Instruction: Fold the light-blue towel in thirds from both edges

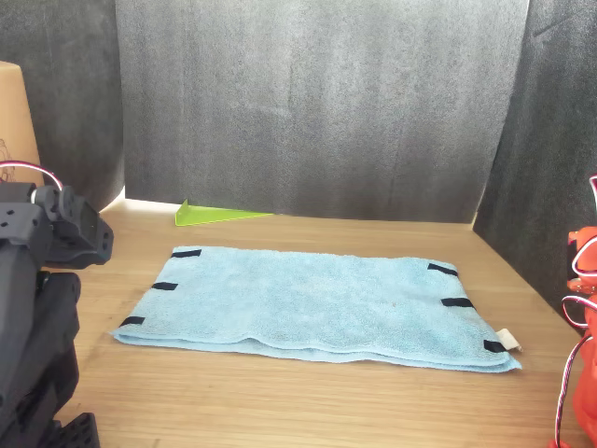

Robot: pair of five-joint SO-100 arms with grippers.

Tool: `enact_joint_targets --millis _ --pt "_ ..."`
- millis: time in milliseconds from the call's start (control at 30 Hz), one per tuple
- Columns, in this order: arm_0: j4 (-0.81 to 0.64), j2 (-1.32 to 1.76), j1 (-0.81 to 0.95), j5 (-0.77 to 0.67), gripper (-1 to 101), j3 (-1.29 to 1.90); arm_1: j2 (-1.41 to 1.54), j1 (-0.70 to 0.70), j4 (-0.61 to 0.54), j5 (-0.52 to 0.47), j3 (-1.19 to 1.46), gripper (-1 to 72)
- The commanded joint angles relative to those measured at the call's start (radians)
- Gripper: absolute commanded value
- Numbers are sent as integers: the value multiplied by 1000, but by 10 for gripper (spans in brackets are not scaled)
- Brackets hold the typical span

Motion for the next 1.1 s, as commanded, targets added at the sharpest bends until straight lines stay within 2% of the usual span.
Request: enact_joint_targets --millis 0,533,867,1067 --pt "-8 5 21 0 -3 0 0 17 5 0 8 0" --pt "-8 5 23 3 -3 0 0 64 2 -54 9 0" --pt "-21 6 31 -3 -3 3 2 74 -35 -46 17 0" --pt "-23 6 31 26 -4 -2 2 97 -6 -77 9 0"
